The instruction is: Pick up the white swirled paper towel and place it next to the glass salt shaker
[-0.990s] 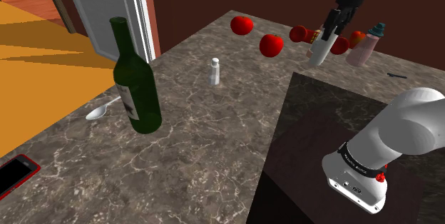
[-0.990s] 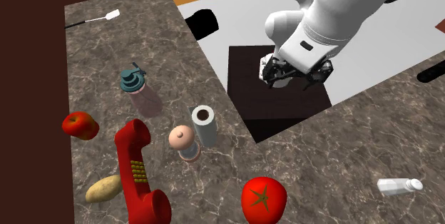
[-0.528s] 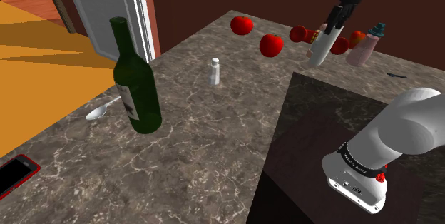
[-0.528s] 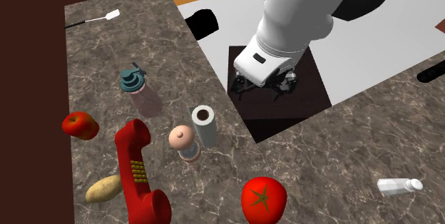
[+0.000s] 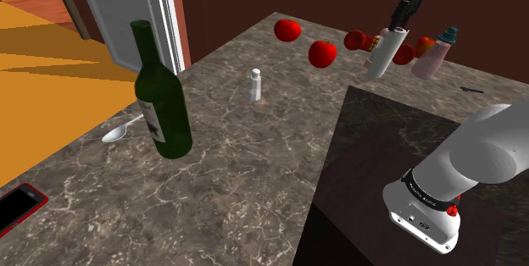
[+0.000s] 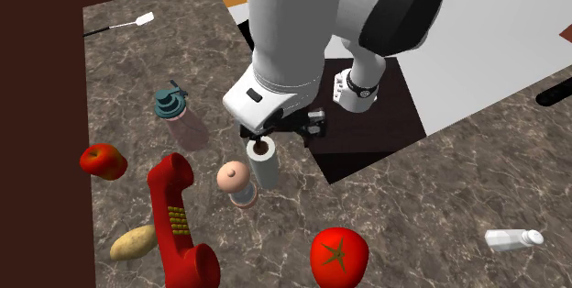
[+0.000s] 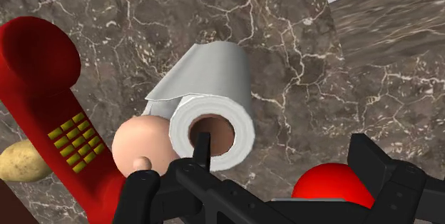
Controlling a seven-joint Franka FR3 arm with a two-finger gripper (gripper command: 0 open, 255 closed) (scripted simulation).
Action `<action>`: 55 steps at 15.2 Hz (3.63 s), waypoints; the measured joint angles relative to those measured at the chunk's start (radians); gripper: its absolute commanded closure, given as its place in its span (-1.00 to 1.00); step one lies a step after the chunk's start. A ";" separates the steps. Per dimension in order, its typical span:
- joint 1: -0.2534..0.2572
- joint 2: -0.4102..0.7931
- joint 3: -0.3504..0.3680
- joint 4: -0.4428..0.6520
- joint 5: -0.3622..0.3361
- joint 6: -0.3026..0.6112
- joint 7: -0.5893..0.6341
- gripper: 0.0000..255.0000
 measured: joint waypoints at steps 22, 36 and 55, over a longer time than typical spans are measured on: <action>-0.004 0.145 -0.087 0.024 0.084 0.136 -0.131 1.00; -0.002 0.131 -0.079 0.100 0.077 0.041 -0.127 1.00; 0.005 0.160 -0.076 0.379 0.100 -0.214 -0.144 1.00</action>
